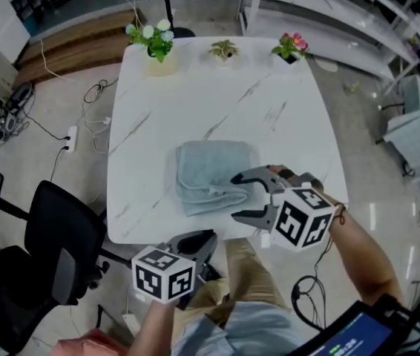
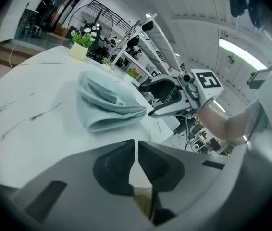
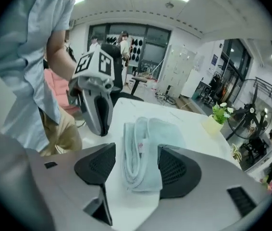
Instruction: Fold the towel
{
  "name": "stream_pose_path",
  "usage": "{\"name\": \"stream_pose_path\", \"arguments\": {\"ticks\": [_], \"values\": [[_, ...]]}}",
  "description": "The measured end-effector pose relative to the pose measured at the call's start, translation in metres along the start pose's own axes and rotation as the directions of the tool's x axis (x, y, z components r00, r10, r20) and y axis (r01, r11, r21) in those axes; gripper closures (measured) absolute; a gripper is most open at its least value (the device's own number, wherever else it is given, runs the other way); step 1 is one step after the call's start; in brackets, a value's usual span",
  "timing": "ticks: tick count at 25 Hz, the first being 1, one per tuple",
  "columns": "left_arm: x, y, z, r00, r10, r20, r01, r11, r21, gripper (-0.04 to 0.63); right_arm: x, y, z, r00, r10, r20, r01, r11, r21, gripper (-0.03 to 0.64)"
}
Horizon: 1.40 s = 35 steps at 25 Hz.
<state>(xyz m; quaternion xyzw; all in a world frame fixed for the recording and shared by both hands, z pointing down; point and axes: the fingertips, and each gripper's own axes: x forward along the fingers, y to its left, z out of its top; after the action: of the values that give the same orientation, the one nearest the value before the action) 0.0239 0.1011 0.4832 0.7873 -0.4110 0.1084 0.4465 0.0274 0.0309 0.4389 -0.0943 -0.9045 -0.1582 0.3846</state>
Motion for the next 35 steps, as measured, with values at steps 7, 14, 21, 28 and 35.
{"name": "stream_pose_path", "arguments": {"ticks": [7,14,21,28,35], "values": [[-0.015,0.0,-0.002,0.999,0.02,0.03,-0.019,0.999,-0.026,0.569,0.036,-0.028,0.037,0.997,0.051,0.052,-0.055,0.995,0.083,0.45],[-0.029,0.01,-0.005,0.998,0.036,0.058,-0.033,0.998,-0.051,0.569,0.071,-0.008,0.029,0.987,0.158,-0.019,-0.156,0.985,0.078,0.474],[-0.038,0.015,-0.004,0.996,0.046,0.074,-0.042,0.998,-0.054,0.569,0.076,-0.004,0.035,0.99,0.131,-0.057,-0.129,0.991,0.041,0.459],[-0.044,0.016,-0.006,0.995,0.053,0.088,-0.047,0.997,-0.06,0.569,0.082,-0.004,0.036,0.994,0.086,-0.065,-0.085,0.996,0.015,0.516],[-0.044,0.017,-0.004,0.994,0.061,0.095,-0.055,0.997,-0.06,0.569,0.082,-0.009,0.03,0.994,0.026,-0.105,-0.032,0.998,-0.054,0.575]]}}
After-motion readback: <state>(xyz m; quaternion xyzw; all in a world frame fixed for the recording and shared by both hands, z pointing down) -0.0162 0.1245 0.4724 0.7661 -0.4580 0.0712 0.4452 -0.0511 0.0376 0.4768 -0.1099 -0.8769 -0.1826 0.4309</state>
